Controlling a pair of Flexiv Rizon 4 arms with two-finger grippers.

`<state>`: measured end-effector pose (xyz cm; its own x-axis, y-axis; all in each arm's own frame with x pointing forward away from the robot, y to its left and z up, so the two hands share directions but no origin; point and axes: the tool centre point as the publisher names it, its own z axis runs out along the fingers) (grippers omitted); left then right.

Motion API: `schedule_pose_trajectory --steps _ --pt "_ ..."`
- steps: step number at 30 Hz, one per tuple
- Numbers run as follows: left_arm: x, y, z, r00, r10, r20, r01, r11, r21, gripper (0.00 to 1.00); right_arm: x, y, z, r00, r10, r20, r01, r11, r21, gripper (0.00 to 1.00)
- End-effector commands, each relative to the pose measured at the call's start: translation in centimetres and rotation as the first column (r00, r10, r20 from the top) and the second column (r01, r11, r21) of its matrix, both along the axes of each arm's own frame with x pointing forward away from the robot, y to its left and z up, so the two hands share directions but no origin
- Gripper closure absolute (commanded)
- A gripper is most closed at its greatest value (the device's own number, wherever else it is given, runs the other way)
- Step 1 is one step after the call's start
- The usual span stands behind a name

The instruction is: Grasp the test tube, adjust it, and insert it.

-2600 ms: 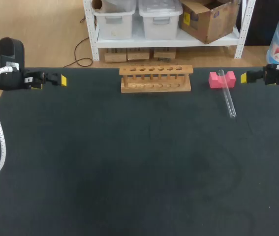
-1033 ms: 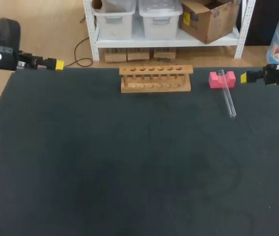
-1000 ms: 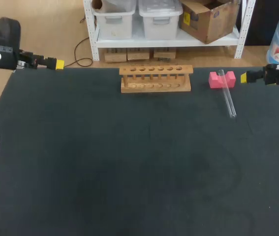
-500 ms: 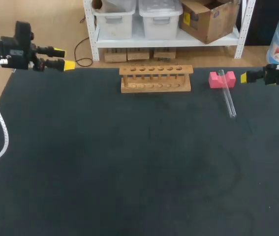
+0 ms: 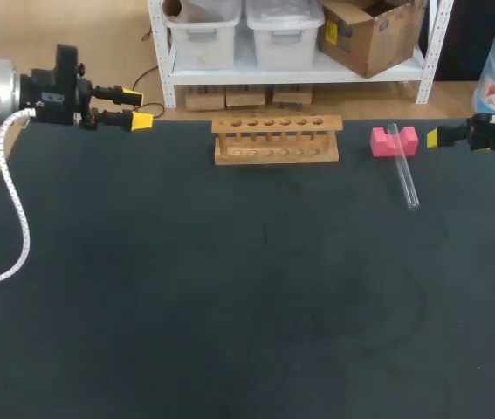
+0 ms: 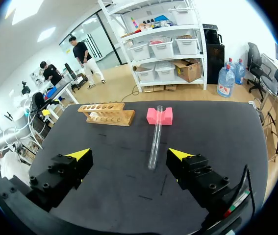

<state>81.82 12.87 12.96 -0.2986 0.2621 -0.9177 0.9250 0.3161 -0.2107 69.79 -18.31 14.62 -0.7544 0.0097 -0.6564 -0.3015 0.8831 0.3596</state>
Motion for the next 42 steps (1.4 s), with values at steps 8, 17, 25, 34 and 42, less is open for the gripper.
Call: schedule_pose_trajectory --steps 8,17,25,34,42 --pt "0.9 -0.5 -0.2 1.0 -0.022 -0.02 0.022 1.0 -0.007 0.0 -0.1 0.1 0.1 1.0 -0.004 0.0 0.004 1.0 -0.004 0.0" --pt "0.9 -0.5 -0.2 1.0 -0.022 -0.02 0.022 1.0 -0.007 0.0 -0.1 0.1 0.1 1.0 -0.004 0.0 0.004 1.0 -0.004 0.0" --pt "0.9 -0.5 -0.2 1.0 -0.022 -0.02 0.022 1.0 -0.007 0.0 -0.1 0.1 0.1 1.0 -0.004 0.0 0.004 1.0 -0.004 0.0" --pt "0.9 -0.5 -0.2 1.0 -0.022 -0.02 0.022 1.0 -0.007 0.0 0.4 -0.3 0.1 0.997 -0.074 0.03 0.076 0.992 -0.098 0.0" --pt "0.9 -0.5 -0.2 1.0 -0.022 -0.02 0.022 1.0 -0.007 0.0 2.0 0.1 -0.6 0.966 -0.214 0.145 0.248 0.926 -0.286 0.0"
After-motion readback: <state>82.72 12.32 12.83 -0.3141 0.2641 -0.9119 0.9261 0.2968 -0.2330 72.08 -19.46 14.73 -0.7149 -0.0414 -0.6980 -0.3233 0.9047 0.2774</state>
